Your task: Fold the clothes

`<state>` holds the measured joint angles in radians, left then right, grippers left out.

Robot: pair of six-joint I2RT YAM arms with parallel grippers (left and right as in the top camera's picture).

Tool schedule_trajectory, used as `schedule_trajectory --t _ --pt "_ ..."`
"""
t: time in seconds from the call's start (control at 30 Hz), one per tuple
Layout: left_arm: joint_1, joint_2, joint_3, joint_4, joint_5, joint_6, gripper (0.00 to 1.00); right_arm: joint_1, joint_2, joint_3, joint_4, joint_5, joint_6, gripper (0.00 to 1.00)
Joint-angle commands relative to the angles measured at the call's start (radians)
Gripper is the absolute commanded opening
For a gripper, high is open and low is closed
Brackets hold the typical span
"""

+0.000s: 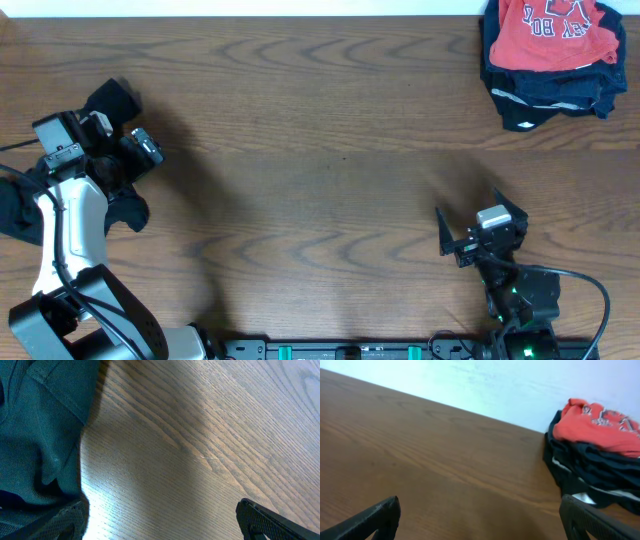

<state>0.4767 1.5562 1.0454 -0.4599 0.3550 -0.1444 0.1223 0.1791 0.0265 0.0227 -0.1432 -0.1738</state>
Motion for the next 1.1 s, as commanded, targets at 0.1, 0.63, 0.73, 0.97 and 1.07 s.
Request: schedule_trajectory --t 0.1,0.63,0.73,0.97,1.07 --pt "-0.001 0.013 0.005 0.001 -0.009 0.009 0.98 0.005 -0.11 -0.021 -0.069 0.028 -0.015 0.99" --pt "-0.001 0.013 0.005 0.001 -0.009 0.009 0.98 0.01 -0.174 -0.021 -0.087 0.034 0.001 0.99" --pt "-0.001 0.013 0.005 0.001 -0.009 0.009 0.98 0.01 -0.174 -0.021 -0.087 0.035 0.001 0.99" --pt "-0.001 0.013 0.005 0.001 -0.009 0.009 0.98 0.01 -0.174 -0.021 -0.087 0.034 0.001 0.99" --pt "-0.001 0.013 0.005 0.001 -0.009 0.009 0.98 0.01 -0.173 -0.021 -0.087 0.034 0.001 0.99"
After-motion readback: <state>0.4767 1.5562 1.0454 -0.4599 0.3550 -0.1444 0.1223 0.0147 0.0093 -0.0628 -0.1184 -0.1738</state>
